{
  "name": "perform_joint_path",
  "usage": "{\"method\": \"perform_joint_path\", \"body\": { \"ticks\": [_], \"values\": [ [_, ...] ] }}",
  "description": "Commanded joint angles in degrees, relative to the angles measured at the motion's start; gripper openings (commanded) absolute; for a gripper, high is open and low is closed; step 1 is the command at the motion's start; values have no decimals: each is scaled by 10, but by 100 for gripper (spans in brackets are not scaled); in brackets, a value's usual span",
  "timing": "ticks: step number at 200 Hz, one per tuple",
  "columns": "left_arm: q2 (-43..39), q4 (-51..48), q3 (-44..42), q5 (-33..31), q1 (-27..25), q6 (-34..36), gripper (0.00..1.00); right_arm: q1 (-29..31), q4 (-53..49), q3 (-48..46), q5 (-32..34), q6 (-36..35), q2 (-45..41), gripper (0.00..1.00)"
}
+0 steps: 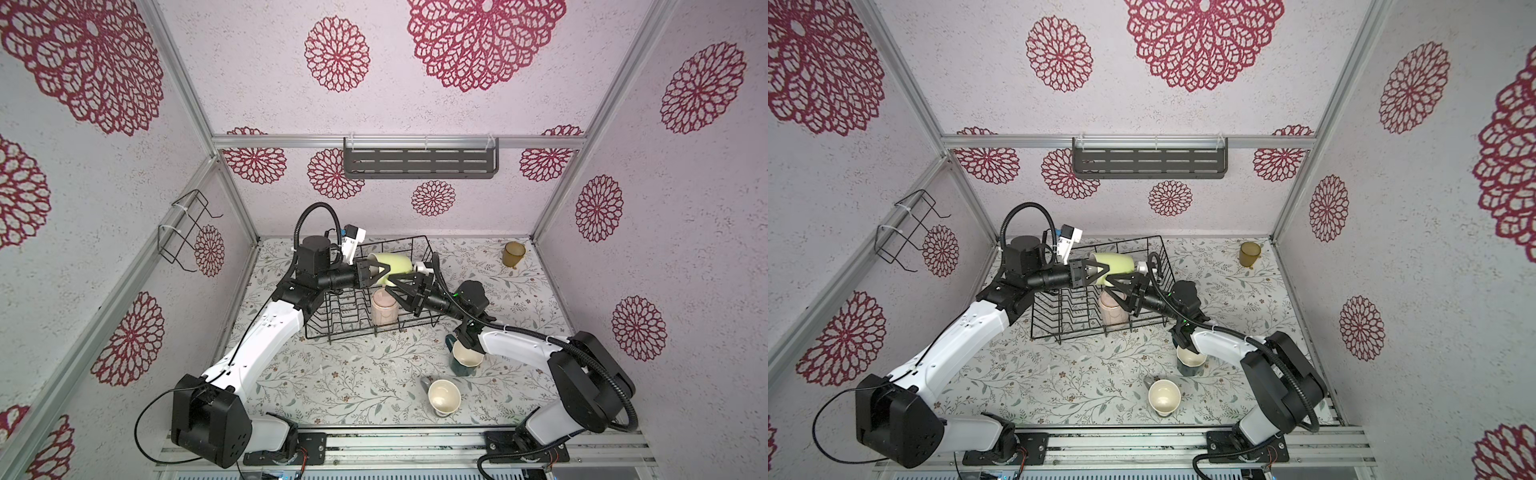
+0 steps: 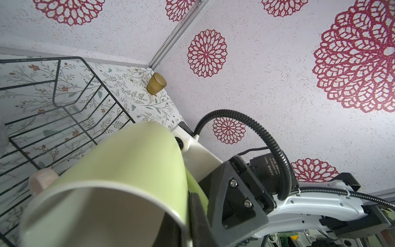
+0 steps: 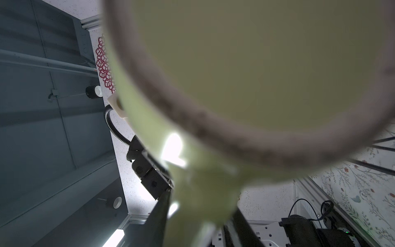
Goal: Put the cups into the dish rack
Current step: 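Open the left gripper to hand the green mug to the right gripper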
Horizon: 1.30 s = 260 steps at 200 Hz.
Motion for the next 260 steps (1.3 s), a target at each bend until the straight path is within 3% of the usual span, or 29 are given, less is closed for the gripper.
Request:
{"method": "perform_joint_path", "body": {
  "ticks": [1,43,91,100,125,137,143,170,184,204,235,260],
  "values": [
    [-17,61,5,28,-5,29,0,5,21,23,2,6,1,39],
    [-18,73,1,36,-10,30,0,9,-5,30,1,-6,5,36],
    [-26,79,-8,47,-14,35,0,9,-11,31,14,-23,17,9],
    [-28,83,-13,47,-15,35,0,9,-14,36,15,-34,18,0],
    [-31,91,-20,40,-14,35,1,9,-51,55,9,-84,14,0],
    [-33,84,-22,35,-14,37,9,8,-74,61,14,-116,9,0],
    [-34,84,-25,29,-14,38,16,7,-86,65,14,-135,6,0],
    [-33,90,-36,0,-10,32,27,0,-157,90,7,-237,-3,0],
    [-33,81,-34,-7,-3,24,43,-4,-200,101,12,-296,-10,0],
    [-36,78,-44,-34,3,22,55,-10,-292,128,16,-412,-18,0],
    [-39,64,-49,-49,18,10,56,-12,-459,174,68,-608,-29,0],
    [-41,60,-60,-74,24,9,59,-16,-524,190,117,-709,-31,0]
  ]
}}
